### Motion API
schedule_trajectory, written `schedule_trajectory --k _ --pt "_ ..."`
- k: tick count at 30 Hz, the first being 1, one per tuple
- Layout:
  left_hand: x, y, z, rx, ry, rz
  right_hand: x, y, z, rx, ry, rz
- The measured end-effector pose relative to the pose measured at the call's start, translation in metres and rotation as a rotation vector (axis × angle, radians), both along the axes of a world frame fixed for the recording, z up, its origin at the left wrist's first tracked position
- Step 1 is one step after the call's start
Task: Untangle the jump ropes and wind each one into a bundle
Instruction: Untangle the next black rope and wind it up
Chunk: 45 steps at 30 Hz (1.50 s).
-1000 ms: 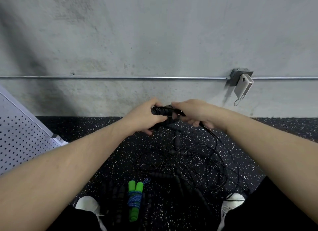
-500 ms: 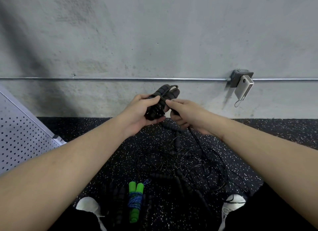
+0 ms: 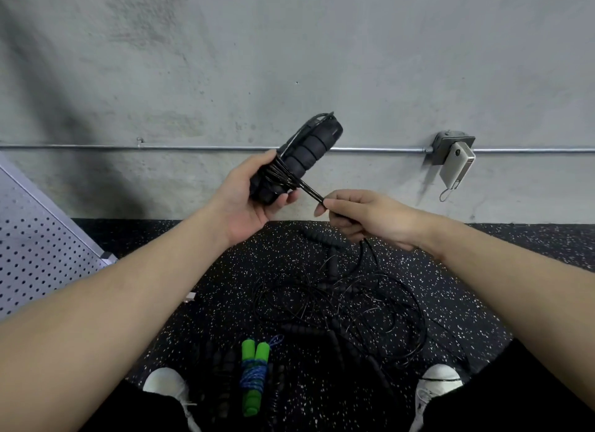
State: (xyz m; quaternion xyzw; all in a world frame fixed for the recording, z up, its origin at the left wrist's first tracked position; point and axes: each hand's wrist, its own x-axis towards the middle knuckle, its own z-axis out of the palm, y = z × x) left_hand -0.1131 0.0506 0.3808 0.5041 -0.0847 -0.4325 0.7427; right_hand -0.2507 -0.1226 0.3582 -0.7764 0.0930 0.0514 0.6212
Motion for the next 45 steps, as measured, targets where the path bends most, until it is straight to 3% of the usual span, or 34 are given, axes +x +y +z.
schedule_trajectory --k 5,11,13,17,20,25,29,32,36,39,42,45 --pt "0.000 0.005 0.005 -0.014 -0.022 -0.090 -0.005 -0.008 0.002 -0.295 0.045 -0.096" --pt "0.007 0.006 0.003 -0.046 0.030 -0.009 -0.007 -0.021 -0.003 -0.189 0.028 -0.015" --pt "0.008 0.006 0.002 -0.028 0.019 -0.030 -0.007 -0.019 -0.002 -0.240 0.046 -0.036" --pt "0.000 0.006 0.000 0.024 -0.064 -0.140 -0.005 -0.017 -0.004 -0.404 0.119 -0.091" --pt "-0.002 0.007 0.001 0.107 -0.138 -0.233 -0.003 -0.020 -0.003 -0.341 0.141 -0.140" --pt "-0.001 0.006 -0.005 0.283 -0.359 -0.603 0.000 -0.025 -0.001 -0.234 0.126 -0.232" --pt "-0.007 0.000 -0.010 0.400 -0.458 -0.718 0.005 -0.017 0.003 -0.229 0.146 -0.205" --pt "-0.005 -0.001 -0.015 0.449 -0.537 -0.730 0.010 -0.017 0.000 -0.319 0.122 -0.219" --pt "-0.006 -0.002 -0.017 0.494 -0.679 -0.734 0.015 -0.012 -0.001 -0.279 0.079 -0.244" --pt "-0.010 -0.005 -0.016 0.528 -0.692 -0.679 0.014 -0.011 0.004 -0.350 0.067 -0.268" --pt "-0.010 -0.007 -0.019 0.569 -0.783 -0.657 0.013 -0.006 0.009 -0.523 0.090 -0.256" --pt "-0.012 -0.010 -0.026 0.580 -0.819 -0.547 0.013 -0.001 0.013 -0.513 0.161 -0.304"
